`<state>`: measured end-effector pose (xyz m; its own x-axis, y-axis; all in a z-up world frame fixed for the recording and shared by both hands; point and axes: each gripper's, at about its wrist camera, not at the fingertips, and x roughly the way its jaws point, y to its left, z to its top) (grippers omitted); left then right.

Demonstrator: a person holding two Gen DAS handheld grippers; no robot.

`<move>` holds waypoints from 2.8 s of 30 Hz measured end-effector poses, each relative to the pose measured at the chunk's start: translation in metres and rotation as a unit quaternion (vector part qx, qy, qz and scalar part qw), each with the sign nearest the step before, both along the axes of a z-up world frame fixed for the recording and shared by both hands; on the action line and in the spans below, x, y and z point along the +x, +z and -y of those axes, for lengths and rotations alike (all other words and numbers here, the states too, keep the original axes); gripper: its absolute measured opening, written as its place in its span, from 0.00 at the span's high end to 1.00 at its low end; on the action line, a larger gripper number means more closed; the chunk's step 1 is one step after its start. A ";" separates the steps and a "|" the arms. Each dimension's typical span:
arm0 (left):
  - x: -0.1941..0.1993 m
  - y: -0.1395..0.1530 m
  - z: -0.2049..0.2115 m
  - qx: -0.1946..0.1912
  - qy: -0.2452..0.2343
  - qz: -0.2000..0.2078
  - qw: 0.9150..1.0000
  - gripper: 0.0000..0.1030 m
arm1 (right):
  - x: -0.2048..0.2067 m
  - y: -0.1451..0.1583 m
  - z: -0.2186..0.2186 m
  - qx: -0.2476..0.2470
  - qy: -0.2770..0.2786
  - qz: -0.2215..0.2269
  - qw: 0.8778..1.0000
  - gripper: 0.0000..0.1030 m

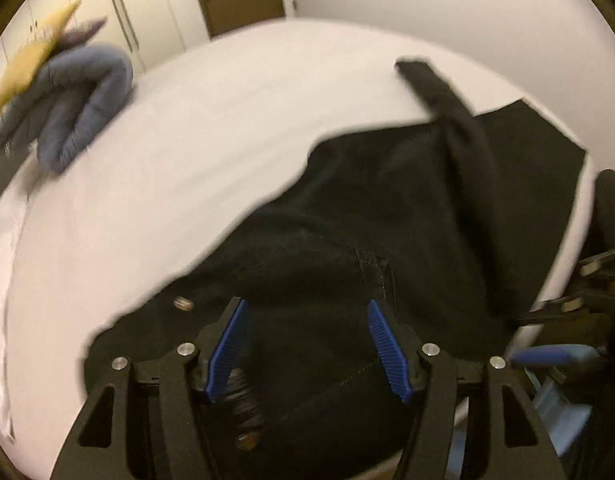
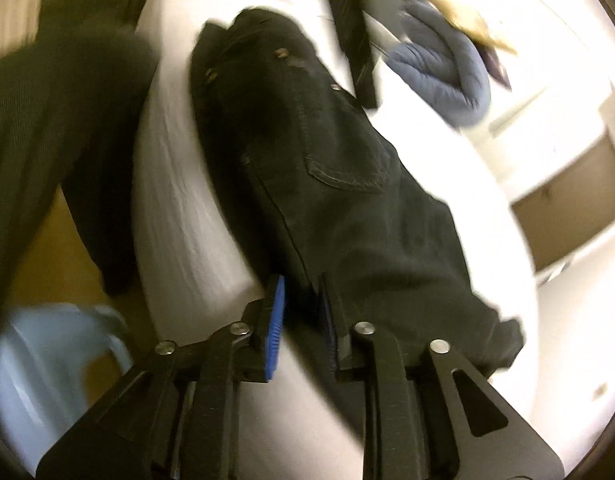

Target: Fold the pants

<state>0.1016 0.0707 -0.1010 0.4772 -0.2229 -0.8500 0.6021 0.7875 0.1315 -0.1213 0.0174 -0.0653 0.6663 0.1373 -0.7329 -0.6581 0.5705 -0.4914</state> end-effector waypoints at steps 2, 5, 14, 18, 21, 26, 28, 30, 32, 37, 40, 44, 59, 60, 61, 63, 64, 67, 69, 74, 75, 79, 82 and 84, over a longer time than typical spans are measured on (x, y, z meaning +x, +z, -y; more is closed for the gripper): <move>0.003 -0.027 0.002 0.020 0.016 -0.036 0.999 0.37 | 0.003 0.016 0.020 0.071 -0.038 -0.036 0.996 0.41; -0.003 -0.037 -0.011 -0.012 0.046 -0.050 0.998 0.37 | 0.009 0.042 0.062 0.186 -0.102 -0.059 0.976 0.31; -0.002 0.015 0.009 -0.080 0.064 -0.029 0.994 0.37 | 0.115 0.074 0.283 0.494 -0.371 -0.141 0.774 0.31; 0.026 0.010 0.038 -0.123 0.080 -0.047 0.988 0.37 | 0.168 0.070 0.357 0.562 -0.426 -0.138 0.696 0.36; 0.047 -0.017 0.047 -0.146 0.113 -0.114 0.976 0.37 | 0.204 0.064 0.392 0.580 -0.444 -0.140 0.668 0.36; 0.036 -0.032 0.056 -0.133 0.125 -0.116 0.976 0.37 | 0.247 0.039 0.426 0.585 -0.489 -0.140 0.632 0.36; 0.037 -0.033 0.050 -0.144 0.131 -0.124 0.973 0.37 | 0.270 0.023 0.446 0.598 -0.499 -0.149 0.610 0.36; 0.040 -0.036 0.042 -0.159 0.138 -0.135 0.968 0.37 | 0.291 0.008 0.459 0.596 -0.515 -0.156 0.596 0.36; 0.042 -0.037 0.037 -0.163 0.140 -0.139 0.967 0.37 | 0.305 -0.003 0.467 0.605 -0.518 -0.165 0.581 0.36; 0.044 -0.036 0.039 -0.157 0.136 -0.134 0.969 0.37 | 0.319 -0.020 0.471 0.609 -0.520 -0.174 0.573 0.43; 0.044 -0.036 0.038 -0.162 0.140 -0.134 0.967 0.37 | 0.324 -0.026 0.460 0.597 -0.519 -0.182 0.584 0.51; 0.043 -0.036 0.032 -0.162 0.140 -0.134 0.968 0.37 | 0.310 -0.025 0.461 0.604 -0.525 -0.188 0.569 0.52; 0.044 -0.037 0.033 -0.165 0.139 -0.134 0.967 0.37 | 0.311 -0.032 0.395 0.632 -0.489 -0.230 0.555 0.68; 0.044 -0.037 0.033 -0.164 0.139 -0.134 0.967 0.37 | 0.313 -0.032 0.398 0.638 -0.485 -0.227 0.553 0.69; 0.044 -0.038 0.033 -0.164 0.138 -0.134 0.968 0.37 | 0.313 -0.033 0.401 0.645 -0.482 -0.223 0.550 0.69; 0.044 -0.038 0.034 -0.162 0.138 -0.133 0.968 0.37 | 0.314 -0.037 0.411 0.656 -0.483 -0.217 0.538 0.69; 0.044 -0.038 0.035 -0.162 0.138 -0.133 0.968 0.37 | 0.315 -0.040 0.414 0.655 -0.488 -0.218 0.534 0.69; 0.043 -0.037 0.038 -0.157 0.137 -0.132 0.969 0.37 | 0.324 -0.046 0.422 0.647 -0.494 -0.223 0.536 0.69; 0.043 -0.037 0.041 -0.153 0.135 -0.130 0.970 0.37 | 0.333 -0.046 0.422 0.644 -0.490 -0.228 0.542 0.74; 0.041 -0.036 0.049 -0.146 0.134 -0.128 0.972 0.37 | 0.346 -0.030 0.419 0.613 -0.482 -0.219 0.587 0.94; 0.041 -0.036 0.050 -0.145 0.135 -0.128 0.972 0.37 | 0.346 -0.024 0.420 0.611 -0.481 -0.214 0.591 0.95; 0.041 -0.037 0.050 -0.146 0.134 -0.129 0.972 0.37 | 0.321 0.010 0.430 0.613 -0.481 -0.167 0.604 0.95; 0.041 -0.037 0.051 -0.150 0.135 -0.131 0.971 0.37 | 0.290 0.038 0.444 0.626 -0.487 -0.137 0.594 0.95; 0.042 -0.037 0.050 -0.155 0.136 -0.134 0.969 0.37 | 0.264 0.050 0.455 0.633 -0.497 -0.122 0.581 0.95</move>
